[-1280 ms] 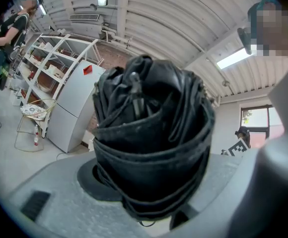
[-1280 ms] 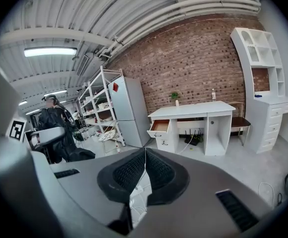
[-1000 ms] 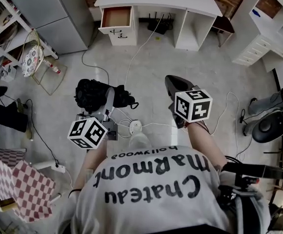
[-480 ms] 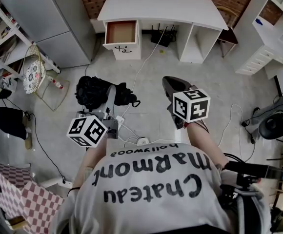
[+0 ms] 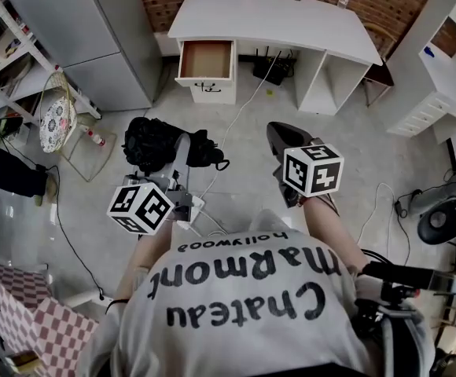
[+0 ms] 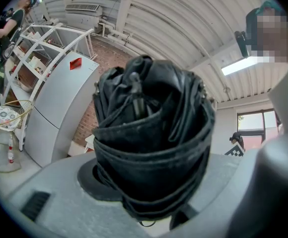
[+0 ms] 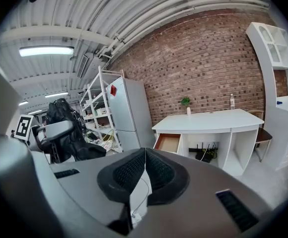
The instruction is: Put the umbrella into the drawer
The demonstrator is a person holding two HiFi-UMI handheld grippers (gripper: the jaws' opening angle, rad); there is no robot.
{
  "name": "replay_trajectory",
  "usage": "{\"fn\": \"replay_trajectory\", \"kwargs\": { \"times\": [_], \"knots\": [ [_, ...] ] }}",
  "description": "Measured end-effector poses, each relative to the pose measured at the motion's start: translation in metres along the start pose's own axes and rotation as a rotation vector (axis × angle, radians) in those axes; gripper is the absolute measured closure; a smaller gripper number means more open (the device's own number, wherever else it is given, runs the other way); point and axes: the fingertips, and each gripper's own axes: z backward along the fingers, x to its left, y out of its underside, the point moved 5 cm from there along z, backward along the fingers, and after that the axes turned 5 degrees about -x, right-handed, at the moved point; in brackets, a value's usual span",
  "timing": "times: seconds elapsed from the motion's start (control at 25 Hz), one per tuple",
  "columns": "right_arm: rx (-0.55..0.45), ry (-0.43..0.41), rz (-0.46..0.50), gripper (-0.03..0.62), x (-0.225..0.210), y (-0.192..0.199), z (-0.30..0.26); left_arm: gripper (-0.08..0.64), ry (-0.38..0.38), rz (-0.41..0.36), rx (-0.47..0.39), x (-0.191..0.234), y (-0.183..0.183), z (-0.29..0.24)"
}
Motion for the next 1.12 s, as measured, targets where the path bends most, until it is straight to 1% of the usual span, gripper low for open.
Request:
{"fn": "replay_trajectory", "kwargs": {
  "times": [0.16,0.28,0.44,0.8,1.0,1.12],
  "knots": [
    [0.003,-0.025,0.005,0.578,-0.012,-0.006,-0.022,0.296,-0.008,-0.005,0.004,0.005,0.004,-0.022],
    [0.005,-0.049,0.02,0.578,-0.028,-0.014,-0.046,0.296,-0.024,-0.009,-0.009,0.012,0.006,-0.043],
    [0.013,-0.086,0.037,0.578,-0.061,-0.029,-0.077,0.295,-0.051,-0.016,-0.04,0.016,0.008,-0.081],
    [0.041,-0.203,0.098,0.578,-0.134,-0.084,-0.148,0.295,-0.137,-0.022,-0.119,0.018,0.001,-0.175],
    [0.06,-0.247,0.11,0.578,-0.169,-0.098,-0.178,0.296,-0.169,-0.019,-0.152,0.018,0.005,-0.214],
    [0.075,-0.275,0.123,0.578,-0.187,-0.102,-0.193,0.296,-0.196,-0.019,-0.157,0.019,0.013,-0.234]
  ]
}}
